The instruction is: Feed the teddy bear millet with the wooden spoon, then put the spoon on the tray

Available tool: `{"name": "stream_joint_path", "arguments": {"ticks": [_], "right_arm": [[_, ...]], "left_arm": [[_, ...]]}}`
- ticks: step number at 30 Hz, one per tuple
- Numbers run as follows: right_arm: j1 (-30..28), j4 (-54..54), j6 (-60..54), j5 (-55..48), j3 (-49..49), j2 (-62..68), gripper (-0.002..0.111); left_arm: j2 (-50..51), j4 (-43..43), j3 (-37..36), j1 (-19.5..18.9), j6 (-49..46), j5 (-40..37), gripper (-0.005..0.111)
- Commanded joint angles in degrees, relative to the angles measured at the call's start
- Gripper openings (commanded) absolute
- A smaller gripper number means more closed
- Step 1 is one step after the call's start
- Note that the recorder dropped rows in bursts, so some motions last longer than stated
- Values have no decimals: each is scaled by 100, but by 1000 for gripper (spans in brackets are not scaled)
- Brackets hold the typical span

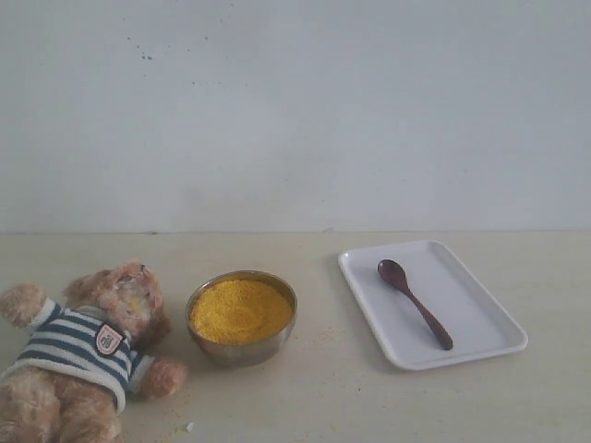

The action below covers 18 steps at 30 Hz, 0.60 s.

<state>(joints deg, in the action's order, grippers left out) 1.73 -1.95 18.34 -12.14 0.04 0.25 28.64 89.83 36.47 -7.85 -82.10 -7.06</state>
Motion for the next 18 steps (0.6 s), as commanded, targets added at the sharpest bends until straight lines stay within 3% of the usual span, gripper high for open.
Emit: {"name": "stream_joint_path", "arguments": {"ticks": [1, 2, 4, 6, 8, 13, 18], "right_arm": [[12, 25, -16, 26, -4, -25, 0], [12, 25, -16, 26, -4, -25, 0], [12, 25, -16, 26, -4, -25, 0], [12, 25, -16, 26, -4, -25, 0], [12, 14, -16, 25, -4, -25, 0], [12, 14, -16, 25, -4, -25, 0], [12, 14, -16, 25, -4, -25, 0]], "left_arm": [[-225, -3985, -348, 175, 4171, 10, 4], [-302, -5504, -376, 244, 5813, 10, 4], [-512, -7722, -447, 324, 8353, 20, 4], [-716, -8694, -503, 371, 9518, 82, 4], [-866, -9133, -518, 386, 9540, 104, 4], [-1057, -8919, -662, 566, 9492, -23, 4], [-1327, -8983, -1039, 577, 8999, 367, 4]]}}
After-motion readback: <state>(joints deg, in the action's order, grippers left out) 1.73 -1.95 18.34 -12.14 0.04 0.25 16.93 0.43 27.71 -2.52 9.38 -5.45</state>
